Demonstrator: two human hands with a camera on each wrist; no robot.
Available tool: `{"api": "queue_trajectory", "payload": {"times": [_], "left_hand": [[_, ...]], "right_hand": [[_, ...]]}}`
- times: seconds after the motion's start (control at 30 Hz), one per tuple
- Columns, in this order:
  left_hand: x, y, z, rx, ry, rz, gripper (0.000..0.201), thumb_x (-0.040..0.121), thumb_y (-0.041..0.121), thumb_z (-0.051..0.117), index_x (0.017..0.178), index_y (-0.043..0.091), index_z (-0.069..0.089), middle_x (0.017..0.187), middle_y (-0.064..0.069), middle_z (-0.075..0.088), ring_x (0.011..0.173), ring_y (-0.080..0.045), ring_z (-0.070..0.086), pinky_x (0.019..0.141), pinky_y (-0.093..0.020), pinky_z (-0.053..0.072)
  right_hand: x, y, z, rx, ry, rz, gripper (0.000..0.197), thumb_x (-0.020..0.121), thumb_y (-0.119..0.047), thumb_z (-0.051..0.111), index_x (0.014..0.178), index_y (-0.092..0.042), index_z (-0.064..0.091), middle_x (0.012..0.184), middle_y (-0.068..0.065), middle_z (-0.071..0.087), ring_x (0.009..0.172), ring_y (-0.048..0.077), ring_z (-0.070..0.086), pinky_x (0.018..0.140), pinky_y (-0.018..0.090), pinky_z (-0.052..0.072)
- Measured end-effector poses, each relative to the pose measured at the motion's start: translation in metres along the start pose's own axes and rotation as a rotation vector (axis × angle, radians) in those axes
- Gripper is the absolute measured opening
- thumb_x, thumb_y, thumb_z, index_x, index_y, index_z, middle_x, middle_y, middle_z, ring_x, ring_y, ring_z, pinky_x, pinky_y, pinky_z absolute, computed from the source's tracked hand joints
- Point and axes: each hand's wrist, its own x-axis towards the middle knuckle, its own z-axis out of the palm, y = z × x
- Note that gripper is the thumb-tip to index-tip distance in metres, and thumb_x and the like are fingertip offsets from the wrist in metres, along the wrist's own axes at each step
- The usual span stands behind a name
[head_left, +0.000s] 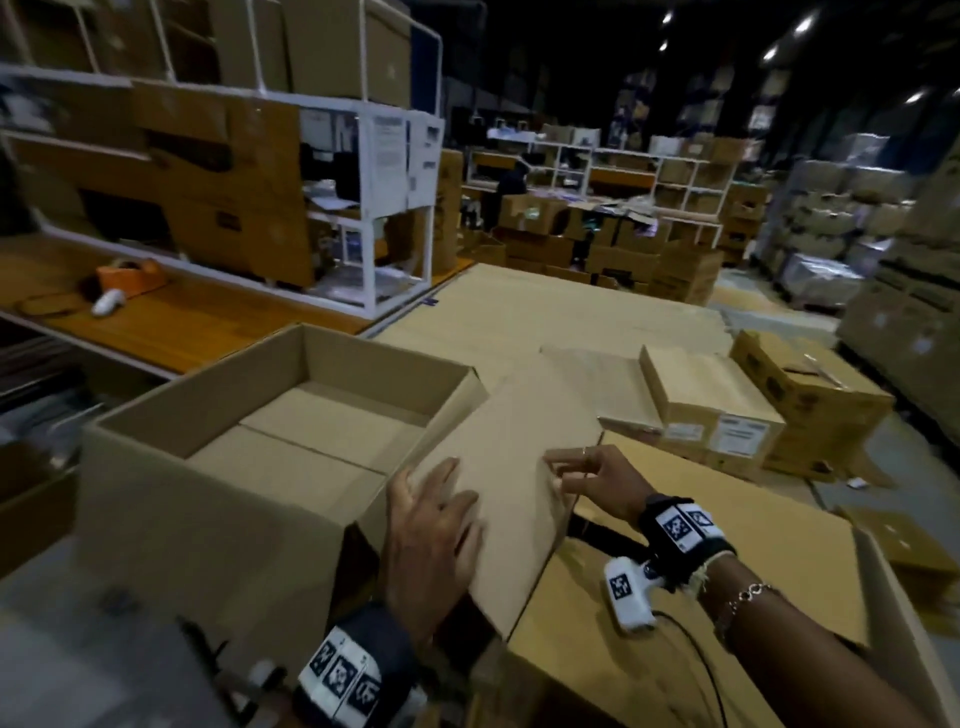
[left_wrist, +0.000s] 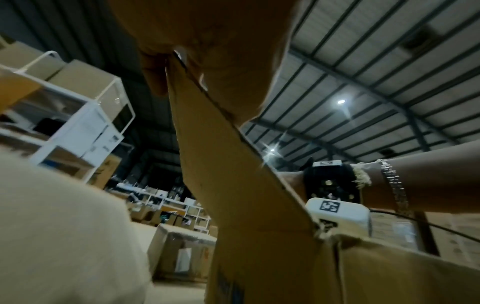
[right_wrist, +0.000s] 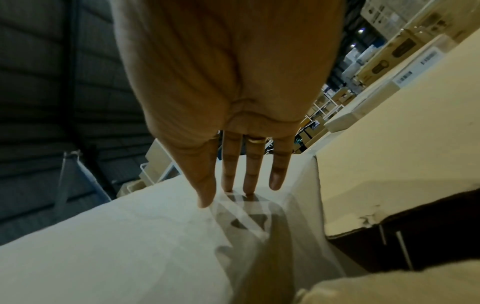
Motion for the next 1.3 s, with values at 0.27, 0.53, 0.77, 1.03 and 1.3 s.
{"api": "queue_trajectory", "payload": {"times": [0.27, 0.53, 0.77, 1.03, 1.3], "left_hand": [[-0.031, -0.011, 0.020, 0.149, -0.198, -0.179, 0.053, 0.082, 0.065, 0.061, 0.117, 0.026, 0.072, 0.148, -0.016, 0.051, 0.148, -0.047, 0.023, 0.113, -0.074, 0.015], [-0.046, 0.028, 0.056, 0.070, -0.404, -0.141, 0.080, 0.088, 0.078, 0.034, 0.142, 0.023, 0.055, 0.152, -0.007, 0.050, 0.142, -0.030, 0.043, 0.120, -0.048, 0.028], [-0.027, 0.045, 0.057, 0.058, -0.503, -0.070, 0.051, 0.094, 0.048, 0.052, 0.140, 0.025, 0.050, 0.154, 0.000, 0.044, 0.140, -0.022, 0.041, 0.113, -0.038, 0.036], [0.026, 0.055, 0.076, 0.024, -0.661, 0.031, 0.058, 0.103, 0.016, 0.049, 0.156, 0.006, 0.026, 0.164, -0.012, 0.024, 0.150, -0.031, 0.024, 0.125, -0.045, 0.015], [0.030, 0.055, 0.087, -0.071, -0.621, 0.025, 0.053, 0.107, 0.020, 0.039, 0.158, 0.011, 0.024, 0.166, -0.009, 0.022, 0.152, -0.027, 0.021, 0.122, -0.038, 0.017]], "right_hand": [[0.000, 0.006, 0.008, -0.530, -0.285, -0.046, 0.054, 0.086, 0.002, 0.068, 0.136, -0.018, 0.062, 0.145, 0.001, 0.056, 0.134, 0.020, 0.051, 0.104, 0.016, 0.032], [-0.009, 0.028, 0.019, -0.625, -0.214, -0.141, 0.048, 0.087, -0.009, 0.072, 0.134, -0.019, 0.064, 0.146, -0.003, 0.055, 0.132, 0.017, 0.053, 0.111, 0.034, 0.043], [0.003, 0.033, 0.010, -0.617, -0.245, -0.169, 0.043, 0.087, -0.010, 0.074, 0.128, -0.017, 0.068, 0.141, 0.000, 0.060, 0.127, 0.018, 0.058, 0.107, 0.031, 0.046], [0.046, 0.039, -0.015, -0.856, -0.293, -0.044, 0.071, 0.081, -0.028, 0.082, 0.144, -0.018, 0.053, 0.156, 0.005, 0.043, 0.140, 0.024, 0.045, 0.114, 0.034, 0.038], [0.054, 0.061, -0.013, -0.758, -0.262, -0.011, 0.058, 0.079, -0.024, 0.083, 0.133, -0.010, 0.064, 0.152, -0.001, 0.048, 0.134, 0.017, 0.051, 0.107, 0.024, 0.040]]}}
